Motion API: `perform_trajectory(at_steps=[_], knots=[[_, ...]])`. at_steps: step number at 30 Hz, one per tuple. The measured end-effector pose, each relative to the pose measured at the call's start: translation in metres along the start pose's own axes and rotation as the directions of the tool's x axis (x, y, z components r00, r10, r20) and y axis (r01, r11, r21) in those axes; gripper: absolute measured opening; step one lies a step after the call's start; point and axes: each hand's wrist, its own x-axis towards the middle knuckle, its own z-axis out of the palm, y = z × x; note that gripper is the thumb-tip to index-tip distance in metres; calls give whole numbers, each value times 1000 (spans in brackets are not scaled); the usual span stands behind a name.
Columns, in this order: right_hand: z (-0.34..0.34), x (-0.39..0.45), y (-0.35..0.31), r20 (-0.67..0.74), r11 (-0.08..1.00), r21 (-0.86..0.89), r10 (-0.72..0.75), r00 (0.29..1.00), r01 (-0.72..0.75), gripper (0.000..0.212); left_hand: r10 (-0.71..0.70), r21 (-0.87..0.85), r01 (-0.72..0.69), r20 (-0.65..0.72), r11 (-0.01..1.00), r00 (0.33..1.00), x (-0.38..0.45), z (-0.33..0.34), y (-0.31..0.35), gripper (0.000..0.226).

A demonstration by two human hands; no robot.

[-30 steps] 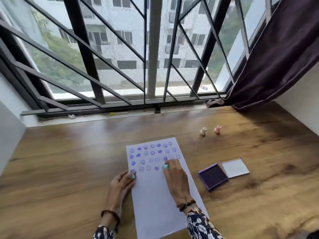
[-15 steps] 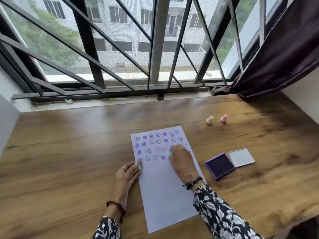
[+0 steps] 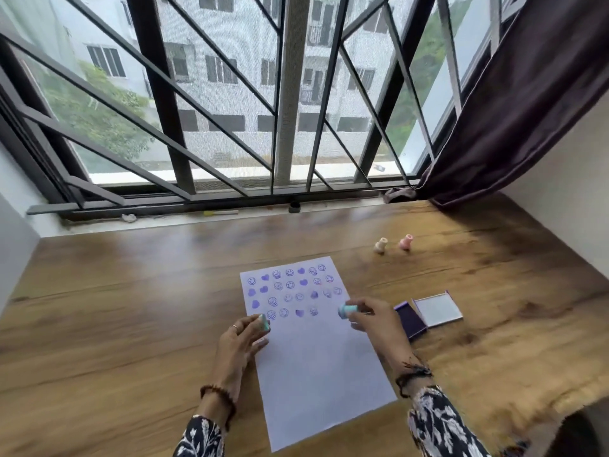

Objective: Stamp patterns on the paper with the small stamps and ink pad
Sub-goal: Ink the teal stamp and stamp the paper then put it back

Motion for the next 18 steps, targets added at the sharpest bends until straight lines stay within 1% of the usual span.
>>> perform_trajectory(at_steps=[1, 3, 5, 10, 18], knots=[[-15, -8, 2, 15, 996, 86, 14, 1000, -15, 15, -9, 23, 9, 41, 1000, 999, -2, 18, -1, 9], [-23, -20, 1, 58, 983, 183, 7, 998, -17, 19, -43, 32, 39, 109, 999, 993, -7, 39, 0, 11], [-28, -30, -3, 92, 974, 224, -44, 995, 22, 24, -80, 16, 78, 172, 997, 982, -13, 60, -3, 13], [-19, -43, -20, 122, 981, 129, -158, 980, 142, 26, -79, -27, 90, 278, 996, 957, -23, 78, -3, 15], [-43, -37, -36, 106, 966, 66, -256, 961, 250, 28, -48, 4, 49, 314, 999, 948, -25, 112, 1, 18]])
